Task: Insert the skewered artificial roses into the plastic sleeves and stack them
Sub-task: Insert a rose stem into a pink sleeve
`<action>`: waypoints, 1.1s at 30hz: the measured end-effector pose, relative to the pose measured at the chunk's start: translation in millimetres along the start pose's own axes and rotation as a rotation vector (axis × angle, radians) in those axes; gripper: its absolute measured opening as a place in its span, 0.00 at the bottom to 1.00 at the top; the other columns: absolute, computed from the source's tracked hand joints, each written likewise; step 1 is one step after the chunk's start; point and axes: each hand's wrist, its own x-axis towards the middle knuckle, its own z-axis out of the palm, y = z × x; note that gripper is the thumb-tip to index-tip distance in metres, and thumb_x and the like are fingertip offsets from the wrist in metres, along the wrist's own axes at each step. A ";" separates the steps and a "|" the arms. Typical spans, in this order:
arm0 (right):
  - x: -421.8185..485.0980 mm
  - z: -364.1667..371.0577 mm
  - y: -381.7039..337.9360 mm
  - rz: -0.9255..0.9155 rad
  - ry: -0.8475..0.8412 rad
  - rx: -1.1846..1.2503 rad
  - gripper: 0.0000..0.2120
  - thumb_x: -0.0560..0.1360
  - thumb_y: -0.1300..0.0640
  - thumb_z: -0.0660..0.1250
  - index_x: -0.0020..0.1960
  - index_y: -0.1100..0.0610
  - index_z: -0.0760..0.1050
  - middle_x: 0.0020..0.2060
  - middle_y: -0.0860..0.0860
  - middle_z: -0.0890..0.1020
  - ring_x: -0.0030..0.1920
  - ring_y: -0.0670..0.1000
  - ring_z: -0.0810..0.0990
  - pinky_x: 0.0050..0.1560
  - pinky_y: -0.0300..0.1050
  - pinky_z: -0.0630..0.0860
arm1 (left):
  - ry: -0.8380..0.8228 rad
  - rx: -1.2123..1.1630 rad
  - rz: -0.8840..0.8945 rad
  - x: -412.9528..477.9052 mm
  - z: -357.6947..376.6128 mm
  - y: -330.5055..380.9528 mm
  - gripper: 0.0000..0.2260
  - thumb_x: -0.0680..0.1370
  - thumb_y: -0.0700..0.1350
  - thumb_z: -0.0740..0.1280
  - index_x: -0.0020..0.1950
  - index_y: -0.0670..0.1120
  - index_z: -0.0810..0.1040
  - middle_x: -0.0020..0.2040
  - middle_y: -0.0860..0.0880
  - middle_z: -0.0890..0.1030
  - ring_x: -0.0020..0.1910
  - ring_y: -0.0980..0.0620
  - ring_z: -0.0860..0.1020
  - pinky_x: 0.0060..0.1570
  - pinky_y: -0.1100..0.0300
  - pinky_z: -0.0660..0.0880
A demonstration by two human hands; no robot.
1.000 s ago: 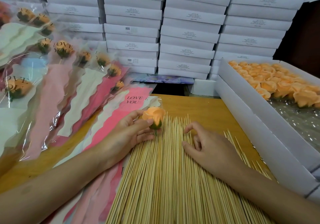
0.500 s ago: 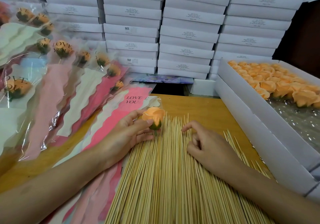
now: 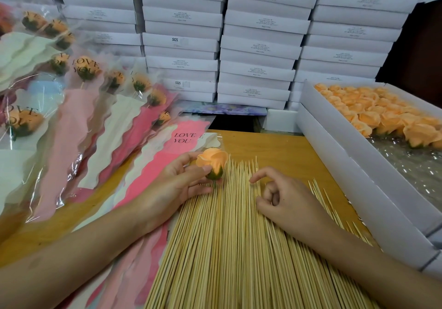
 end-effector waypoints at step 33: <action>3.0 -11.8 7.0 0.039 0.027 0.021 0.09 0.79 0.56 0.66 0.56 0.45 0.70 0.25 0.45 0.73 0.26 0.42 0.69 0.28 0.37 0.68 | -0.025 0.013 -0.001 -0.3 -0.1 -0.6 0.26 0.71 0.40 0.68 0.68 0.38 0.69 0.55 0.37 0.74 0.55 0.40 0.73 0.41 0.63 0.81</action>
